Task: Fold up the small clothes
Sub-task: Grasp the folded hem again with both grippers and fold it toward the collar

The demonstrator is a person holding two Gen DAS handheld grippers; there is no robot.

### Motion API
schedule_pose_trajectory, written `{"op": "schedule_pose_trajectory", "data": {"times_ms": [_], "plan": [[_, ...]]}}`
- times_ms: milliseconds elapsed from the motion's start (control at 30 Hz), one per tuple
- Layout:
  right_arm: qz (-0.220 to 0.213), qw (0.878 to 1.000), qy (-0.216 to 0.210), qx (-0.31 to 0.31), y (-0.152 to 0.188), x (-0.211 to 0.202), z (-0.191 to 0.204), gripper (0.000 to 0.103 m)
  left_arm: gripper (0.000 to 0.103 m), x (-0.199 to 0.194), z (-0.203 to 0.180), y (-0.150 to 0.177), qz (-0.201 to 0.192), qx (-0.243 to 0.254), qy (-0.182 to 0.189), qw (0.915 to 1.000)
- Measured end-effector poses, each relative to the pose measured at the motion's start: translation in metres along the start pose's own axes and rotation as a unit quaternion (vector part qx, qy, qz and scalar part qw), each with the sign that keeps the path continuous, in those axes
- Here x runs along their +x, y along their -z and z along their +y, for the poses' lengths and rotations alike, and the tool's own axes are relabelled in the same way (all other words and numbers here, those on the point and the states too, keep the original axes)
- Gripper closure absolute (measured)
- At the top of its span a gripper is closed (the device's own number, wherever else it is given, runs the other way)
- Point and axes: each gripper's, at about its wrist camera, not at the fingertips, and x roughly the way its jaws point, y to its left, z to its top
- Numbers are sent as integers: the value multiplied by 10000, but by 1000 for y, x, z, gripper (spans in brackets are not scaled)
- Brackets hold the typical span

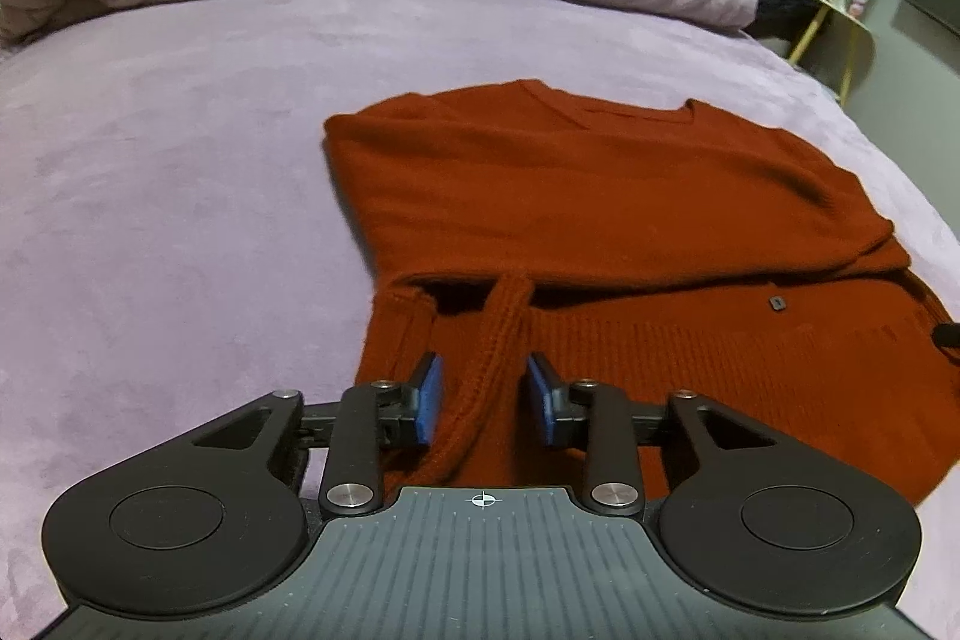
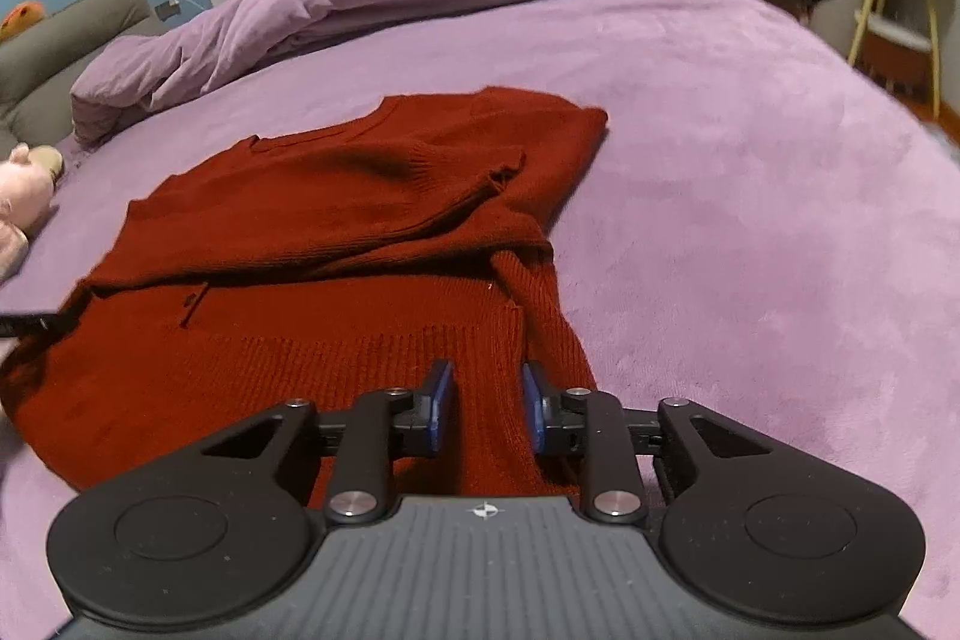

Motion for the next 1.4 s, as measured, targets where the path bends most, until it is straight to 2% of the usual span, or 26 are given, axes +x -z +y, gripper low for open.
{"op": "schedule_pose_trajectory", "data": {"times_ms": [133, 167, 200, 233, 333, 433, 500, 567, 633, 767, 933, 1033, 1067, 1100, 1167, 1233, 1267, 1300, 1333, 1367, 1400], "plan": [[88, 9991, -340, 226, -1, 1, -6, 74, 63, 5, -6, -2, 115, 214, -48, 9997], [60, 9995, -293, 121, 0, 2, -3, 79, 68, 6, -7, -3, 118, 244, -74, 9996], [28, 9998, -197, -51, 1, 2, 1, 92, 86, 6, -7, -4, 110, 241, -48, 9996], [11, 9998, -117, -190, 2, 3, 5, 97, 94, 6, -7, -5, 109, 224, -36, 9997], [-141, 9993, -108, -335, -1, -3, 12, 98, 94, -7, -7, -11, -95, 98, 60, 9999], [-656, 9969, -268, -352, -14, -21, 19, 98, 95, -34, -3, -25, -651, -79, 235, 9976], [-993, 9939, -396, -259, -27, -31, 21, 98, 95, -48, 6, -39, -990, -375, 322, 9939], [-1250, 9909, -487, -142, -42, -34, 22, 98, 95, -52, 14, -52, -1239, -583, 226, 9903], [-1448, 9888, -344, -147, -57, -30, 25, 98, 95, -46, 20, -64, -1369, -666, -43, 9883], [-1481, 9889, 35, -146, -81, 4, 32, 98, 95, -7, 29, -71, -1055, -914, -334, 9897], [-869, 9958, 267, 64, -90, 60, 22, 98, 92, 35, 41, -61, -371, -1101, -462, 9921], [-539, 9983, 224, 72, -83, 74, 14, 96, 74, 32, 49, -47, -332, -1188, -157, 9922], [-481, 9987, 166, 48, -81, 73, 12, 92, 65, 30, 52, -44, -302, -1208, -15, 9922], [-474, 9988, 135, -18, -78, 72, 11, 84, 61, 28, 54, -41, -279, -1217, 115, 9921], [-402, 9990, 87, -165, -76, 71, 11, 73, 63, 26, 56, -37, -186, -1243, 319, 9916], [-317, 9992, -45, -233, -75, 71, 11, 73, 66, 28, 59, -34, -129, -1338, 374, 9902], [-321, 9990, -40, -295, -75, 70, 12, 73, 77, 30, 61, -34, -78, -1432, 331, 9891], [-353, 9988, -17, -350, -74, 69, 14, 78, 84, 33, 62, -35, -68, -1506, 279, 9882], [-377, 9985, 46, -403, -74, 69, 16, 84, 86, 33, 62, -36, -80, -1542, 238, 9877], [-413, 9978, 163, -498, -74, 68, 19, 94, 91, 31, 62, -37, -94, -1549, 244, 9876], [-460, 9967, 281, -601, -74, 66, 22, 97, 94, 30, 61, -38, -127, -1519, 210, 9881]]}}
